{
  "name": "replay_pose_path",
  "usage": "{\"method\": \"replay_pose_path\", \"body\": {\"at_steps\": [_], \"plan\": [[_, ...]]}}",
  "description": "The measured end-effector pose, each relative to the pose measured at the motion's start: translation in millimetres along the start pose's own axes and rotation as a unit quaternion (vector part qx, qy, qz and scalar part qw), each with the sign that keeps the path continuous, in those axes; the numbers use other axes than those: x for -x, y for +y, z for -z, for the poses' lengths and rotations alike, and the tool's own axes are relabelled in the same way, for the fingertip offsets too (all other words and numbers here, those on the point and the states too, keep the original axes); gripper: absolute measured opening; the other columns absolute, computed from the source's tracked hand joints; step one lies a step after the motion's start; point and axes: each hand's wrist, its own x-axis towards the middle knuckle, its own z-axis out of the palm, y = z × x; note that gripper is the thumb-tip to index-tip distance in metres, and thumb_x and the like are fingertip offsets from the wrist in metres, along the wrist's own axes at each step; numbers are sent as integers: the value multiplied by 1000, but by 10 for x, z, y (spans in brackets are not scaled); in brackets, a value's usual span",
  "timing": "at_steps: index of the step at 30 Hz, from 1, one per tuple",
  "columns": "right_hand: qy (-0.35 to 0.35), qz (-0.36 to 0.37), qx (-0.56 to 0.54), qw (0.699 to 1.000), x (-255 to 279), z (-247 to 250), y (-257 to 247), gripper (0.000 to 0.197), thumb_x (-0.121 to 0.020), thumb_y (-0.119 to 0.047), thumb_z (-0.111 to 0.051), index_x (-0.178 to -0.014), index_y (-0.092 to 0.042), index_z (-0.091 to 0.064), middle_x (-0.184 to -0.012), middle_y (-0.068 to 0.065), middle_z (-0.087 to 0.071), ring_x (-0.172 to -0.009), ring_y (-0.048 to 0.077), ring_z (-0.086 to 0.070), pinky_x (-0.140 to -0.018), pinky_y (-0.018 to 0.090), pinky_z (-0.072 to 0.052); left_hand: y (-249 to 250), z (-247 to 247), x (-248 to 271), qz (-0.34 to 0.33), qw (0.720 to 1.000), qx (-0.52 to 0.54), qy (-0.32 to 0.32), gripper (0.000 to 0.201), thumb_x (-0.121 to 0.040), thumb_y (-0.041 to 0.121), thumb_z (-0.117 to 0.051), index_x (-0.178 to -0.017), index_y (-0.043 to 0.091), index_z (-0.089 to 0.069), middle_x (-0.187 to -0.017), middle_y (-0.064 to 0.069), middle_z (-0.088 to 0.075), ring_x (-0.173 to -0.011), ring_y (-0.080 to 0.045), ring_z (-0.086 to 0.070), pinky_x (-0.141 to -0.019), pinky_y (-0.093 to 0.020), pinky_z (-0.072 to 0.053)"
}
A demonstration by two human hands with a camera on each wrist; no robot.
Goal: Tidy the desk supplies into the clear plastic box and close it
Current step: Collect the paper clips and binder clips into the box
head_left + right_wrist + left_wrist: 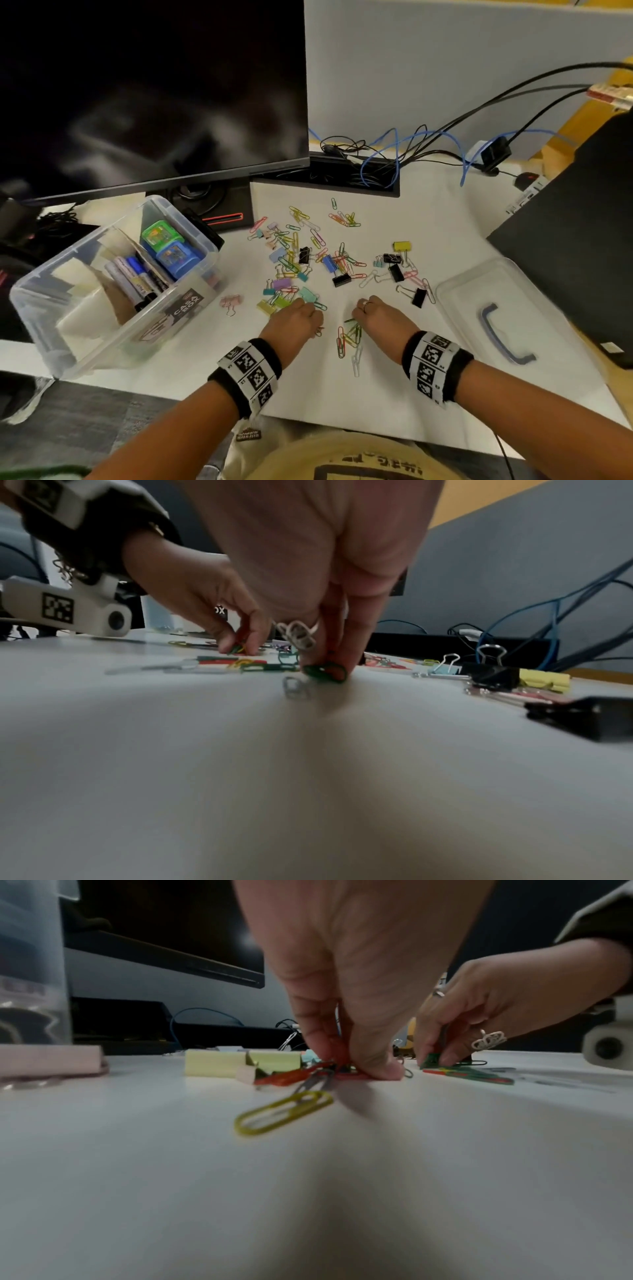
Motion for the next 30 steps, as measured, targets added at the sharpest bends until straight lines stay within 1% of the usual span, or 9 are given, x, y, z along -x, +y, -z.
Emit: {"method": "replay_pose_path", "body": {"at_steps": [2,5,6,12,14,17,22,25,30], "plan": [[7,-19,7,1000,-71,48,-6,55,-22,10,-80,-73,-3,-66,-66,13,-66,-59,25,-65,-40,21,-50,61,53,-10,14,999,-37,-2,38,-29,16,-93,-57,20,-66,-55,6,-62,-49,-9,-59,-40,-14,-43],[-44,-23,-1,999,-119,205,-58,49,-74,16,-51,-121,7,-45,-119,25,-54,-109,34,-53,-89,34,-47,81,123,3,20,999,-42,16,36,-29,15,-93,-53,19,-66,-53,4,-62,-45,-10,-58,-41,-14,-43],[-46,-18,-13,999,-144,209,-39,48,-80,17,-40,-127,5,-39,-127,24,-48,-116,32,-48,-95,35,-42,46,156,22,31,999,-29,28,36,-30,12,-92,-55,19,-66,-54,3,-63,-46,-11,-59,-42,-15,-45],[-63,-58,-128,988,-290,553,-130,39,-91,7,-35,-128,-2,-45,-127,20,-51,-114,29,-52,-93,28,-40,-311,773,495,123,963,175,164,14,-84,3,-62,-96,10,-65,-99,-7,-64,-83,-22,-65,-71,-30,-52],[-31,-46,-176,983,-301,834,-283,34,-92,1,-40,-123,-2,-52,-122,19,-57,-108,27,-55,-88,25,-41,-527,1015,821,190,942,201,188,15,-89,5,-58,-102,7,-65,-104,-5,-61,-91,-17,-60,-82,-24,-46],[40,8,-247,968,-348,1280,-694,24,-92,-6,-49,-114,-2,-59,-113,13,-64,-84,11,-57,-70,18,-39,-915,1196,1418,286,901,212,246,14,-82,0,-65,-95,2,-70,-91,-12,-67,-75,-17,-56,-76,-24,-43],[78,121,-316,938,-746,1716,-1733,23,-84,-1,-58,-104,0,-67,-104,17,-71,-98,26,-63,-72,17,-37,-1353,1104,2014,442,838,283,152,15,-81,-4,-67,-94,-10,-70,-72,-15,-66,-52,-20,-58,-43,-10,-45],[76,116,-370,919,-996,1694,-2284,25,-83,3,-59,-107,4,-66,-109,22,-68,-104,31,-61,-89,24,-43,-1465,1041,2016,455,838,282,107,20,-80,5,-70,-91,-12,-71,-81,-26,-72,-69,-32,-69,-67,-29,-50],[88,121,-355,923,-1240,1660,-2744,16,-85,-4,-59,-96,2,-69,-120,30,-58,-119,38,-49,-99,40,-41,-1588,1004,2112,451,846,260,117,27,-88,-5,-54,-110,0,-68,-103,-18,-71,-93,-30,-67,-86,-30,-46]]}}
